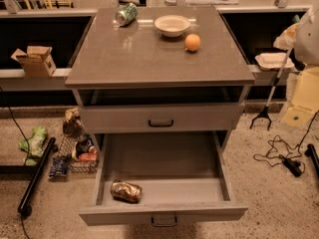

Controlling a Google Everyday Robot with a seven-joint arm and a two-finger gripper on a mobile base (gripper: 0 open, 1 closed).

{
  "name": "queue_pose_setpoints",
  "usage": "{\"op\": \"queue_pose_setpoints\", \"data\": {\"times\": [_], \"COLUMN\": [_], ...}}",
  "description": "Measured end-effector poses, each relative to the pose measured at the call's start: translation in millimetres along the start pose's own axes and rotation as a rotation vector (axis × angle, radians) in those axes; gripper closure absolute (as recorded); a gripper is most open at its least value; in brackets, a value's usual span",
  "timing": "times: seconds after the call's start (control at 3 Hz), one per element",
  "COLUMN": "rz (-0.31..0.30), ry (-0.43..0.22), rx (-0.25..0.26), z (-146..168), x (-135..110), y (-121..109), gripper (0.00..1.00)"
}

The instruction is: Pick orange can from middle drawer and place on counter

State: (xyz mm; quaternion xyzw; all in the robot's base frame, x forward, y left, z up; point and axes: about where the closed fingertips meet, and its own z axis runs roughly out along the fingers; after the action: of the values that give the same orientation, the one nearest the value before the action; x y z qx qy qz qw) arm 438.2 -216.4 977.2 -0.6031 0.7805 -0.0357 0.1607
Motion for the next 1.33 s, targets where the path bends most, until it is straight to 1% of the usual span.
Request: {"op": "queue_pose_setpoints", "data": {"times": [0.33, 0.67, 1.0, 1.33], "rz": [-0.004, 0.008, 0.050, 0.096], "ry": [0.003, -0.033, -0.090, -0.150], "rx": [0.002, -0.061, -0.159, -0.270], "z": [-0.6, 34.5, 91.6, 150.3], "x": [-1.7, -13.0, -31.5, -53.1], "y": [-2.7, 11.0, 42.8, 79.6], "gripper": [0.00, 0.00, 0.00, 0.00]}}
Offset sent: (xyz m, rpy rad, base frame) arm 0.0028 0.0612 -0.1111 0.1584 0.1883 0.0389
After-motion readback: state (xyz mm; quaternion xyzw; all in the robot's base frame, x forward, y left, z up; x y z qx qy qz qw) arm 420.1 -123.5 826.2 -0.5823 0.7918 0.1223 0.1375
